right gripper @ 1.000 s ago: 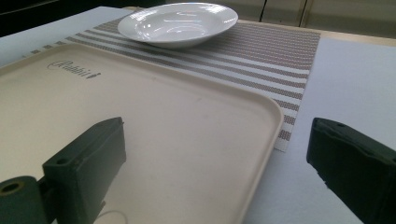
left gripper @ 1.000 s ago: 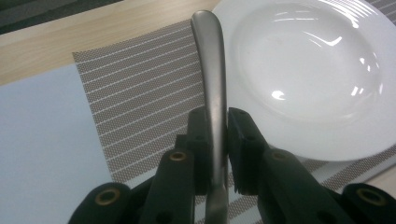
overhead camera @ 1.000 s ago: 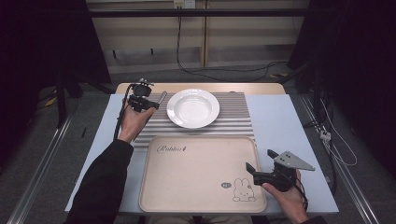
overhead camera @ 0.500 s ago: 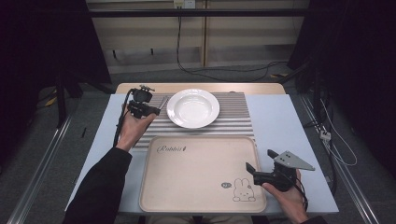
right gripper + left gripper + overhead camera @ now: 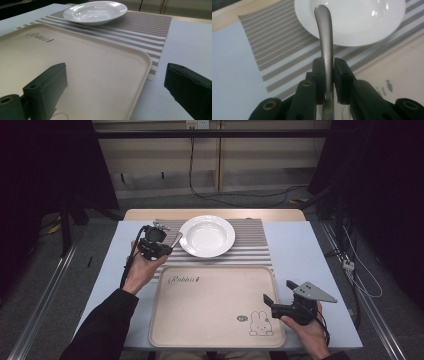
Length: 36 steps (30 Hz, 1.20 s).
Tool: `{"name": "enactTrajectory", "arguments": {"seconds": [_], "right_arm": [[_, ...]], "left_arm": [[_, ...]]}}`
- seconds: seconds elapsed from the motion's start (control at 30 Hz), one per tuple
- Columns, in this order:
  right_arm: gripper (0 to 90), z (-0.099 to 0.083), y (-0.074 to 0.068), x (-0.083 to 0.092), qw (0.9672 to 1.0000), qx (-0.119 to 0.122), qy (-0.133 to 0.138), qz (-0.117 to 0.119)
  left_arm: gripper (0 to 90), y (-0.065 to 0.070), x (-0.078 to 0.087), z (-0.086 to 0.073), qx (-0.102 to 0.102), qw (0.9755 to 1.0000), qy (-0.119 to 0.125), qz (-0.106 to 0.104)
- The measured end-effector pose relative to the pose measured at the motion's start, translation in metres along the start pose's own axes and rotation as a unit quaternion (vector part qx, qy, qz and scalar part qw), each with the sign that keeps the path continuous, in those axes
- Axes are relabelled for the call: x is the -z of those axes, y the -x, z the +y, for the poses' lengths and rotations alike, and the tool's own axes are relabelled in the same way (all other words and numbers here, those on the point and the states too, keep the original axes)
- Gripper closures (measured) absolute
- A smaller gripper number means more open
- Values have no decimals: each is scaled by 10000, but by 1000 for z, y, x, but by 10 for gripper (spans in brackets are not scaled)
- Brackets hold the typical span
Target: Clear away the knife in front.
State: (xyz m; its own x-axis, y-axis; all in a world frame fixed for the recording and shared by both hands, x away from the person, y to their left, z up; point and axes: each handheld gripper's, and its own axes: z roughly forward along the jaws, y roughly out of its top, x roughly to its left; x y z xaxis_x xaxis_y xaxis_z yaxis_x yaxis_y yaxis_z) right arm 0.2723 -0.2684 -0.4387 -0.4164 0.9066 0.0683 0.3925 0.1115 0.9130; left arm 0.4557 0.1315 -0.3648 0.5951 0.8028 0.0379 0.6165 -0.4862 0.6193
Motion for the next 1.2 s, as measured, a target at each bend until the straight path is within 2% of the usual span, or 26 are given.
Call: {"name": "enactTrajectory", "arguments": {"seconds": [0.13,0.2,0.27,0.37,0.4,0.63,0.7,0.77,0.97,1.1,1.2], "right_arm": [[45,0,0,0,10000,31,-20,-4],[45,0,0,0,10000,16,-3,-2],[45,0,0,1,10000,14,-3,-14],[45,0,0,1,10000,53,-4,-13],[45,0,0,1,10000,56,-3,-12],[45,0,0,1,10000,34,-3,-14],[45,0,0,1,10000,45,-4,-22],[44,0,0,1,10000,35,-3,-28],[44,0,0,1,10000,27,-4,-22],[45,0,0,1,10000,36,1,-17],[44,0,0,1,10000,21,2,-15]], "left_arm": [[798,12,1,-6,-86,9999,-28,-72],[798,18,1,-8,-119,9999,-42,-16],[798,21,1,-11,-102,9998,-91,-119],[797,27,0,-15,-144,9998,-116,-60],[797,28,0,-19,-65,9998,-91,-175],[797,33,2,-29,11,9995,-114,-298],[797,34,2,-33,97,9992,-115,-380],[797,36,3,-35,78,9992,-158,-353],[797,44,3,-44,70,9988,-174,-454],[797,49,0,-53,139,9983,-204,-525],[797,51,-3,-58,107,9981,-293,-531]]}}
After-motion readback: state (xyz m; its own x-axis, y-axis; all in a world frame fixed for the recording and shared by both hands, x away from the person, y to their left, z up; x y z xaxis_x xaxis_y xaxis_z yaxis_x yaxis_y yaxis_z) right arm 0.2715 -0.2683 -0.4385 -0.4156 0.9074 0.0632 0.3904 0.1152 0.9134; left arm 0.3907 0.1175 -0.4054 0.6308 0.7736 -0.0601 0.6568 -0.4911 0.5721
